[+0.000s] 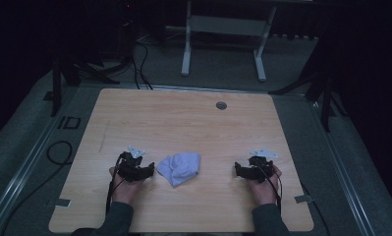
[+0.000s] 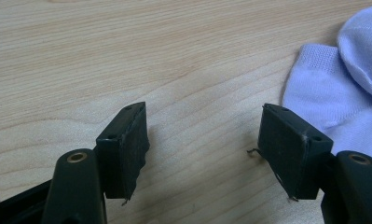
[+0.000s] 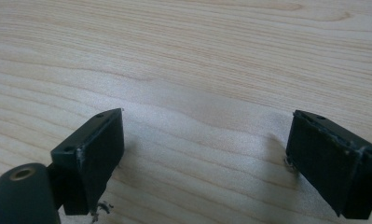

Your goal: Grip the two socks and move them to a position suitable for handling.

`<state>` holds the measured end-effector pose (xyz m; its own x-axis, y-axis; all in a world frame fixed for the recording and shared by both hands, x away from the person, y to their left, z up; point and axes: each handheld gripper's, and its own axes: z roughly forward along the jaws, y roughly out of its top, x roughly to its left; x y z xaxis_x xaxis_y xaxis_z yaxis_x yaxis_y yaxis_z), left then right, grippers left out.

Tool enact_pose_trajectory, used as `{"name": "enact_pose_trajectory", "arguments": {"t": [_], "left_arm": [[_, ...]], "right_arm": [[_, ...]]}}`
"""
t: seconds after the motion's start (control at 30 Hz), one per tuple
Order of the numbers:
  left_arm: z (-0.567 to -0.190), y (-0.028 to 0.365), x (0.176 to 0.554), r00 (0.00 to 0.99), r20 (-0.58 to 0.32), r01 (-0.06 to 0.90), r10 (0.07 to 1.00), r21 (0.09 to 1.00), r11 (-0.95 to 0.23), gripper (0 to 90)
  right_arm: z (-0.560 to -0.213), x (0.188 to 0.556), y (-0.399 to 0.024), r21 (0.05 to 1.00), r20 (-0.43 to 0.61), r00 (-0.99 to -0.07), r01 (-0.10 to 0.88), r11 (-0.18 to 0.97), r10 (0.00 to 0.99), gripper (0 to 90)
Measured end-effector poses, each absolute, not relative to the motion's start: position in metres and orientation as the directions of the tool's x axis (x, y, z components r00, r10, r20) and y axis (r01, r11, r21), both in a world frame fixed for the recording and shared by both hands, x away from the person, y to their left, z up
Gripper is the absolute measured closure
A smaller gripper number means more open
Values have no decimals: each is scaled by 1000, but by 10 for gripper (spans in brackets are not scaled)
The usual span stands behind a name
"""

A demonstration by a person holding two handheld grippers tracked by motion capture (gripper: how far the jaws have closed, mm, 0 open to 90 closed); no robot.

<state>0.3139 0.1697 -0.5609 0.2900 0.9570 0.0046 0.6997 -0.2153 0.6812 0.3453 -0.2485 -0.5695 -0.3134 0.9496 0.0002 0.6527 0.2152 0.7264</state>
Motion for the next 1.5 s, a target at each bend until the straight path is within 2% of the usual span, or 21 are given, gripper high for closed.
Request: {"name": "enact_pose_trajectory", "arguments": {"t": [0.23, 0.27, 0.3, 0.37, 0.6, 0.77, 0.9, 1.2, 1.5], "left_arm": [[-561, 169, 314, 295, 6, 699, 956, 681, -220, 334], [-561, 169, 314, 295, 6, 699, 955, 680, -220, 334], [-561, 169, 314, 295, 6, 699, 955, 680, -220, 334], [-561, 169, 314, 295, 6, 699, 956, 680, -220, 334], [-561, 169, 314, 295, 6, 700, 956, 680, -220, 334], [-561, 169, 314, 293, 6, 700, 956, 680, -219, 334], [-561, 169, 314, 293, 6, 699, 956, 680, -219, 334], [-561, 169, 313, 294, 4, 699, 956, 682, -217, 334], [-561, 169, 313, 295, 4, 698, 955, 682, -219, 334]], "right_arm": [[-567, 341, -245, 719, 0, -314, 659, 219, 949, 189], [-565, 340, -244, 716, 1, -322, 661, 224, 947, 271], [-565, 340, -244, 716, 1, -322, 661, 224, 947, 271], [-562, 335, -242, 714, -4, -333, 659, 236, 943, 429], [-555, 329, -236, 719, -15, -391, 635, 281, 920, 560], [-549, 323, -228, 716, 7, -462, 621, 318, 887, 746], [-544, 320, -220, 712, 29, -511, 614, 341, 859, 834], [-536, 313, -206, 713, 23, -584, 579, 397, 811, 898], [-521, 309, -182, 695, -7, -686, 520, 497, 728, 900]]}}
